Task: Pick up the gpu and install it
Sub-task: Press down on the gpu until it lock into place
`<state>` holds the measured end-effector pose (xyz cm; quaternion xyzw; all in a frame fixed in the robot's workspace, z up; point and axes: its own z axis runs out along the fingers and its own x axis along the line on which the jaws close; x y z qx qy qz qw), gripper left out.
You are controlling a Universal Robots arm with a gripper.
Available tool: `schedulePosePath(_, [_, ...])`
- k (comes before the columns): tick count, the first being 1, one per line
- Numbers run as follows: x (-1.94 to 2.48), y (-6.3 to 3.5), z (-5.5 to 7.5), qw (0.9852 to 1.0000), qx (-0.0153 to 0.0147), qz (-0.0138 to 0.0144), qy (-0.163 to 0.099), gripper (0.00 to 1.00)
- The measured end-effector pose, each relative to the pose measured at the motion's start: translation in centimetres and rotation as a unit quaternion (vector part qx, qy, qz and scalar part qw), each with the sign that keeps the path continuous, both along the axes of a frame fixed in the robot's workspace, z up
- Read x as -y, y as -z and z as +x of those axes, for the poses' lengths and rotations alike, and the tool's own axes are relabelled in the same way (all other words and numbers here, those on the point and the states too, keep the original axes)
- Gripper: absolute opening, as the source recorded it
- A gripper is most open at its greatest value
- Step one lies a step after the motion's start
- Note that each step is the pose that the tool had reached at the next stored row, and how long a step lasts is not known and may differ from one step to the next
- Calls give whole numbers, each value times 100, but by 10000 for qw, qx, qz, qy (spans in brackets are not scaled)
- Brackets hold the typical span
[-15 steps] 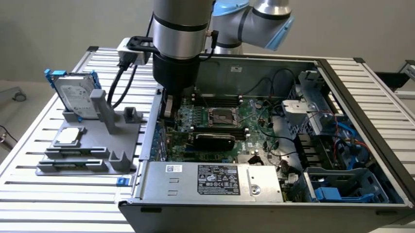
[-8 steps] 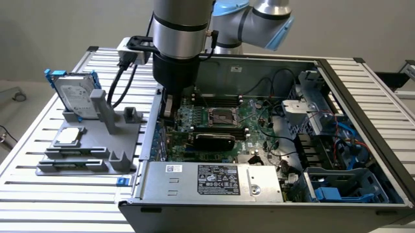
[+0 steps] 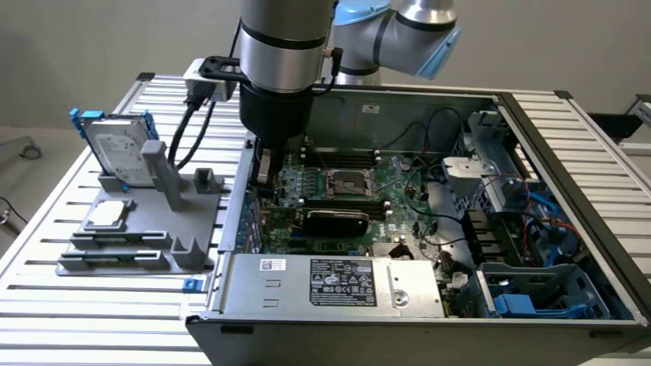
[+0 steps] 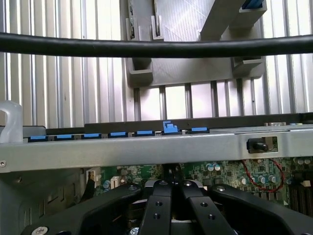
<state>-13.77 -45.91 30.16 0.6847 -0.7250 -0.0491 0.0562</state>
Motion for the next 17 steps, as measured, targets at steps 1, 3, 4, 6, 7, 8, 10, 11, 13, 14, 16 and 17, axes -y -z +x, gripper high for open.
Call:
schedulePosePath(1, [0, 1, 0, 10000, 0, 0, 0, 11])
schedulePosePath(3, [1, 2, 0, 10000, -1, 0, 0, 11])
schedulePosePath(4, [1, 3, 0, 10000, -1, 0, 0, 11])
schedulePosePath(6, [0, 4, 0, 10000, -2, 1, 0, 11])
schedulePosePath(7, [0, 4, 0, 10000, -3, 1, 0, 11])
schedulePosePath(8, [-1, 2, 0, 10000, -4, 3, 0, 11])
schedulePosePath(10, [-1, -17, 0, 10000, -7, 2, 0, 11])
schedulePosePath(11, [-1, -31, -1, 10000, -9, 2, 0, 11])
schedulePosePath(13, [-1, -47, 0, 10000, -11, 2, 0, 11])
schedulePosePath(14, [-1, -51, 0, 10000, -11, 2, 0, 11])
schedulePosePath(16, [0, -51, 4, 10000, -10, 3, 0, 11])
schedulePosePath(17, [4, -52, 5, 10000, -12, 1, 0, 11])
